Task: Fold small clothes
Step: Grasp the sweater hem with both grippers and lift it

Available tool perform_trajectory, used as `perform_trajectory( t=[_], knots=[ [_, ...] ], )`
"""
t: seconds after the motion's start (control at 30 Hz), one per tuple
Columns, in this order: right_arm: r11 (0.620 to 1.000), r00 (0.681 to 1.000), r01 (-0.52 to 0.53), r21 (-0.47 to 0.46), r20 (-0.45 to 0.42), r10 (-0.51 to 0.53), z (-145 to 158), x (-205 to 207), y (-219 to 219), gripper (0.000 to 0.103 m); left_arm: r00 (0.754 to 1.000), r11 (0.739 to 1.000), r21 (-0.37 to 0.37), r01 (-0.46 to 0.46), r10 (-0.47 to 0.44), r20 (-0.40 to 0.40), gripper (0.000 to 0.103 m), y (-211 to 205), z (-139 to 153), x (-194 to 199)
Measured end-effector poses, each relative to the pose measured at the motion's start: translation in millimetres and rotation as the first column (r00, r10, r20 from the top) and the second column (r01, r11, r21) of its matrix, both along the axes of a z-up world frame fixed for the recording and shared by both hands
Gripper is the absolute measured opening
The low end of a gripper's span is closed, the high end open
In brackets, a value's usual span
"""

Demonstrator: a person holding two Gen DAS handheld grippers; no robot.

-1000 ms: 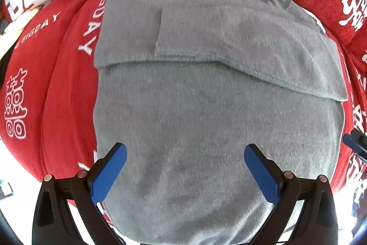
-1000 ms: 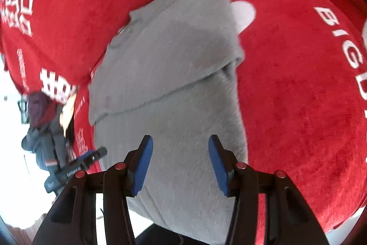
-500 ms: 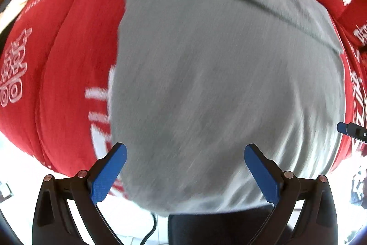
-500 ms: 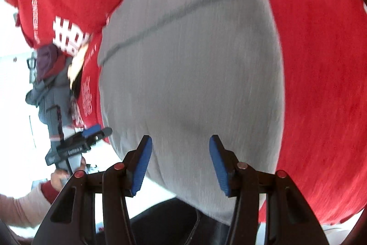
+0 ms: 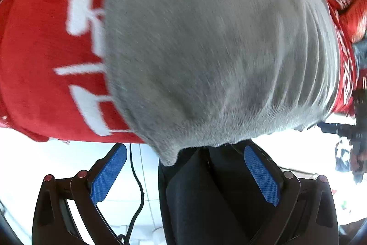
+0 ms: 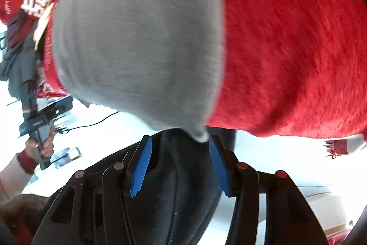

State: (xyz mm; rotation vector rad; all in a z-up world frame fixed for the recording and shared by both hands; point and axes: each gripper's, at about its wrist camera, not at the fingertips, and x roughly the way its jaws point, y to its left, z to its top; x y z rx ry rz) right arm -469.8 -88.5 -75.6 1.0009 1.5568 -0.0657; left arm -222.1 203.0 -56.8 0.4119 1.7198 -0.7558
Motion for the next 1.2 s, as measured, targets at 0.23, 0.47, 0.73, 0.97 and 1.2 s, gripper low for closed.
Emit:
perform_trajectory(
  t=[0.23, 0.47, 0.73, 0.97, 1.2],
  knots=[
    [0.997, 0.994, 0.068, 0.043, 0.08, -0.072, -6.6, 7.9, 3.2, 0.056, 1.0, 0.999, -0.021, -0.025, 0.025, 0.002, 0.093, 2.6, -10.5, -18.1],
    [0.978, 0.98, 0.128, 0.165, 0.131, -0.151, 6.2, 17.1, 10.9, 0.012, 0.996, 0.998, -0.029, -0.062, 0.06, -0.062, 0.011, 20.8, 3.2, -18.5],
    [0.928, 0.905, 0.205, 0.312, 0.301, -0.301, 70.3, 38.0, -13.0, 0.012, 0.981, 0.951, -0.252, -0.181, 0.158, -0.109, 0.011, 19.9, 91.0, 15.6],
    [0.896, 0.81, 0.259, 0.36, 0.425, -0.405, 112.4, 84.3, -60.3, 0.012, 0.971, 0.901, -0.364, -0.237, 0.234, -0.051, 0.011, -1.0, 128.7, 86.8],
    [0.9, 0.733, 0.283, 0.331, 0.531, -0.426, 137.6, 150.6, -134.0, 0.012, 0.955, 0.865, -0.44, -0.241, 0.292, 0.052, 0.011, -61.9, 137.4, 160.4]
  ],
)
